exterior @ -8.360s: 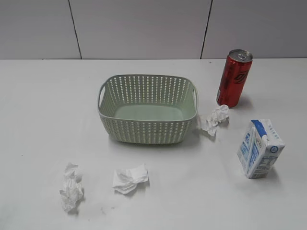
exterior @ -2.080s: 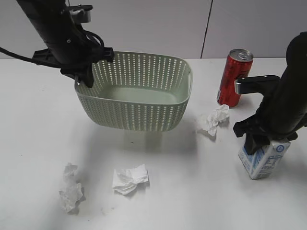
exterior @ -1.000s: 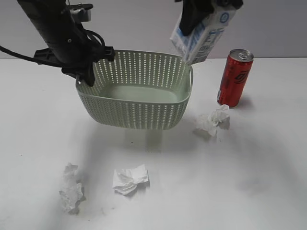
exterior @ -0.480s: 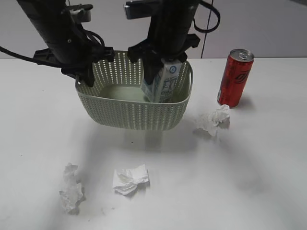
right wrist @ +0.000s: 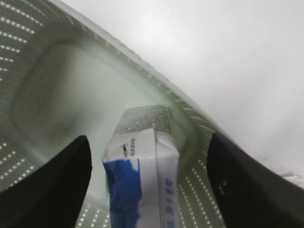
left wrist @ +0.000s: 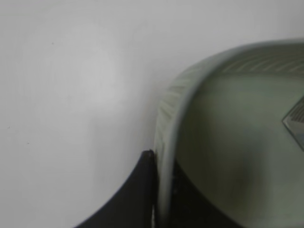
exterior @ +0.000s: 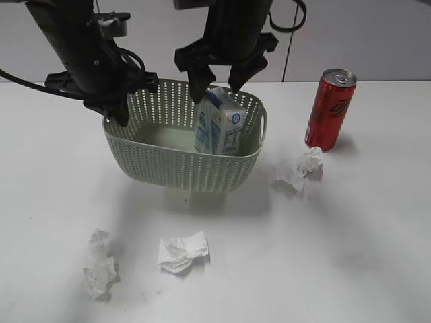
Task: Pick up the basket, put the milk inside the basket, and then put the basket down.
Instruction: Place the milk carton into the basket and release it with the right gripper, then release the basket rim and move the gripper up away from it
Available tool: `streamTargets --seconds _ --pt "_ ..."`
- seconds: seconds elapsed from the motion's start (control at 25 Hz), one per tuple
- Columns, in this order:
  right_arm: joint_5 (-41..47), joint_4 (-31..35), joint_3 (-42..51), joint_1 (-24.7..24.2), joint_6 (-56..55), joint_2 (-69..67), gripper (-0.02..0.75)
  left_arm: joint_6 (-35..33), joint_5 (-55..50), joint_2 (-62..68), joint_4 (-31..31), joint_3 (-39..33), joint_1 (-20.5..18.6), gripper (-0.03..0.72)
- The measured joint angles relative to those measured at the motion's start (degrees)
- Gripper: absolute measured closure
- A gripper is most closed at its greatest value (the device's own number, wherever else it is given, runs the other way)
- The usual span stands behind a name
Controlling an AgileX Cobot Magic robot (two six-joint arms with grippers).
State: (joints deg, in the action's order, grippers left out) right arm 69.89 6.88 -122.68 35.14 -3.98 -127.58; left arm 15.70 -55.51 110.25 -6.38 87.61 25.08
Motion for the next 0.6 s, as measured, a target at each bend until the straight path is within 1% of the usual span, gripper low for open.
streamTargets --seconds 0.16,0.28,0.36,0.44,0.52,0.6 --pt "0.06 -1.46 -0.11 -1.63 0.57 5.64 0.146 0.00 0.44 0.00 -0.67 0.00 0.00 0.703" --pt "0.06 -1.64 0.07 -4.42 1.08 10.84 0.146 0.00 0.39 0.00 -0.79 0.00 0.00 0.703" --pt "-0.23 -1.96 1.88 -6.89 1.73 14.93 0.146 0.00 0.39 0.00 -1.06 0.00 0.00 0.703" --pt "-0.27 -2.15 5.73 -9.37 2.40 20.05 0.146 0.00 0.39 0.00 -1.40 0.00 0.00 0.703" --pt "-0.35 -2.42 11.49 -12.28 3.04 24.92 0.146 0.00 0.39 0.00 -1.85 0.00 0.00 0.703" --pt "-0.37 -3.49 19.52 -14.76 3.56 29.94 0.146 0.00 0.39 0.00 -2.51 0.00 0.00 0.703"
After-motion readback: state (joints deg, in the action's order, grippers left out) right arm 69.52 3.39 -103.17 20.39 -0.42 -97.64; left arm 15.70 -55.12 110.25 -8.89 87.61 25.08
